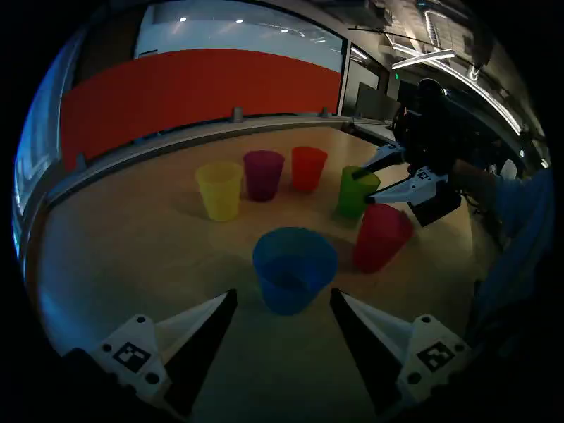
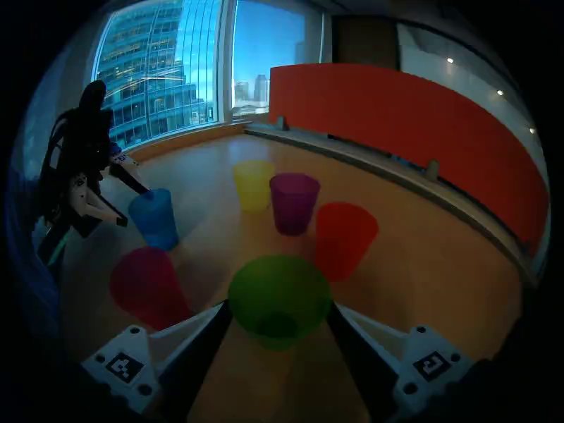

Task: Pour water

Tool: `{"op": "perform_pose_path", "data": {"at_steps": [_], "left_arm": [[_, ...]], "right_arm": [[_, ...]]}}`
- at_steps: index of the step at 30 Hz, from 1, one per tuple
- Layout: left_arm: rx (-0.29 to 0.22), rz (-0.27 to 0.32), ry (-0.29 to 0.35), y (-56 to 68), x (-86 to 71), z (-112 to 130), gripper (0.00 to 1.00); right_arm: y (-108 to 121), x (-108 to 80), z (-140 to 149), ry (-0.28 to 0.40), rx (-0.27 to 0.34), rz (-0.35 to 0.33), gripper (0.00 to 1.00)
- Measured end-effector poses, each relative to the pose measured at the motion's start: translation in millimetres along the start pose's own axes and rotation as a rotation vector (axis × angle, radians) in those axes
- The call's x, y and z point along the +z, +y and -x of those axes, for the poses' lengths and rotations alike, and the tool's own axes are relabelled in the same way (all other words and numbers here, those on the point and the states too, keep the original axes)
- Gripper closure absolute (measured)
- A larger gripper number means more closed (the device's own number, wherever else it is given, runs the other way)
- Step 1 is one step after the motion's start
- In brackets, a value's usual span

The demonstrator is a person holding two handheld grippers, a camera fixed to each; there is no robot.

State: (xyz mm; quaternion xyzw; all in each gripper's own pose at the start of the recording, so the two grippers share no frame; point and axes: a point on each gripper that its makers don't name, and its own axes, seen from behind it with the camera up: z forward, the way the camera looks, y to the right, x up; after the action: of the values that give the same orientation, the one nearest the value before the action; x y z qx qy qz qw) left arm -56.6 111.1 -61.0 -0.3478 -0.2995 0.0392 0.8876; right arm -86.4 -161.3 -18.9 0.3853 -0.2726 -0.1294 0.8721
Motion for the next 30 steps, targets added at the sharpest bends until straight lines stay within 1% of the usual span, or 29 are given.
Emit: {"op": "perform_pose_path", "data": {"at_steps": [6,15,24,30], "left_arm": [[-0.006,-0.022,0.012,-5.2,-9.0,2,0.02],[-0.015,-0.072,0.046,-16.8,-28.9,-1,0.01],[-0.03,-0.134,0.089,-31.0,-51.8,-6,0.01],[-0.045,-0.187,0.121,-45.2,-66.2,-8,0.02]], "right_arm": [[2,-14.9,6,0.005,-0.004,0.022,0.0],[4,-42.6,12,0.03,0.008,0.058,0.0],[7,-69.6,16,0.056,0.01,0.102,0.0],[11,-85.6,17,0.083,0.028,0.139,0.0]]}}
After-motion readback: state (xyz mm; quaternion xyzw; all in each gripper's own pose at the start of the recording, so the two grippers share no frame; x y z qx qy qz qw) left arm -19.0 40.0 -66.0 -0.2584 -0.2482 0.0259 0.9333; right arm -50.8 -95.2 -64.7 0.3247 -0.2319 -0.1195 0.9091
